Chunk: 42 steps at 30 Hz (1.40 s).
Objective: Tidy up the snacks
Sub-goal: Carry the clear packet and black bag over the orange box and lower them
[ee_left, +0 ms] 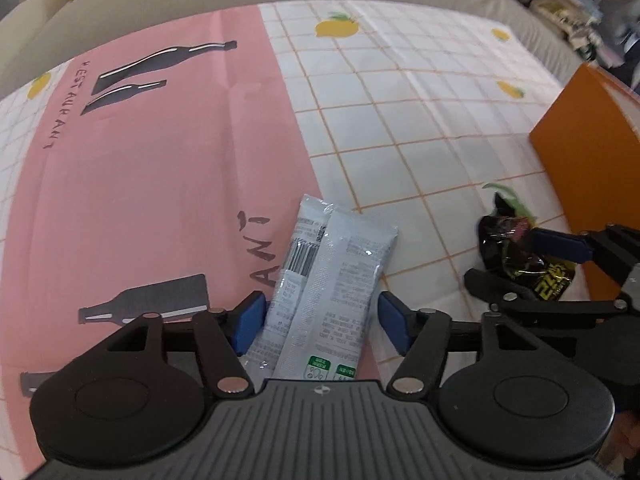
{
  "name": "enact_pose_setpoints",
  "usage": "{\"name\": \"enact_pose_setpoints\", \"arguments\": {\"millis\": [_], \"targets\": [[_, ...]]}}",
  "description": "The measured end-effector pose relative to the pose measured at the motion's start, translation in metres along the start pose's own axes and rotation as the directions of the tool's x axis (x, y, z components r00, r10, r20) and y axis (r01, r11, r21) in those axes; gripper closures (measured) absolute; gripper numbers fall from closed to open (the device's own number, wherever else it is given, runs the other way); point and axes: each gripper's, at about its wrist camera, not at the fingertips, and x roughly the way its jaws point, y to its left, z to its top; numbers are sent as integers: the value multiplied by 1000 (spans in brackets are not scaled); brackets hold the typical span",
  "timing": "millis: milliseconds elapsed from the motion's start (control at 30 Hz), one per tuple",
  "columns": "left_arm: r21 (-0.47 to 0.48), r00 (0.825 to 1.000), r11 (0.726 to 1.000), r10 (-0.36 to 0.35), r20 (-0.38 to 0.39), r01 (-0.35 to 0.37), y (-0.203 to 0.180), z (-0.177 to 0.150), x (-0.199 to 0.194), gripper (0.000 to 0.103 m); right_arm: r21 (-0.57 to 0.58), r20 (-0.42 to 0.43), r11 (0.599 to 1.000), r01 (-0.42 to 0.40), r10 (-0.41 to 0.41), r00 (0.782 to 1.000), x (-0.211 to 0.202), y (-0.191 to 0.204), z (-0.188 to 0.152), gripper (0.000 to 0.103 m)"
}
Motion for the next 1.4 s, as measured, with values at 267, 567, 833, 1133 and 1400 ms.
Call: {"name": "enact_pose_setpoints", "arguments": {"millis": [267, 567, 833, 1133, 1400], "targets": [[3, 992, 998, -63, 107, 63, 7, -1, -7, 16, -21, 101, 1000, 6, -4, 995, -8, -6, -8, 30], [155, 999, 988, -32, 20, 28, -11, -3, 4, 15, 6, 93, 1000, -19, 18, 995, -6, -10, -11, 30], [230, 1000, 973, -1, 8, -1, -14, -13, 1, 22, 13, 100, 998, -54, 52, 994, 4, -12, -10, 30], [154, 998, 987, 28, 49, -35, -15, -8, 0, 46, -6, 112, 999, -41, 41, 993, 7, -7, -9, 38], [46, 998, 999, 8, 69, -12, -14, -9, -3, 49, 34, 97, 999, -38, 35, 995, 1, -9, -9, 50]]}}
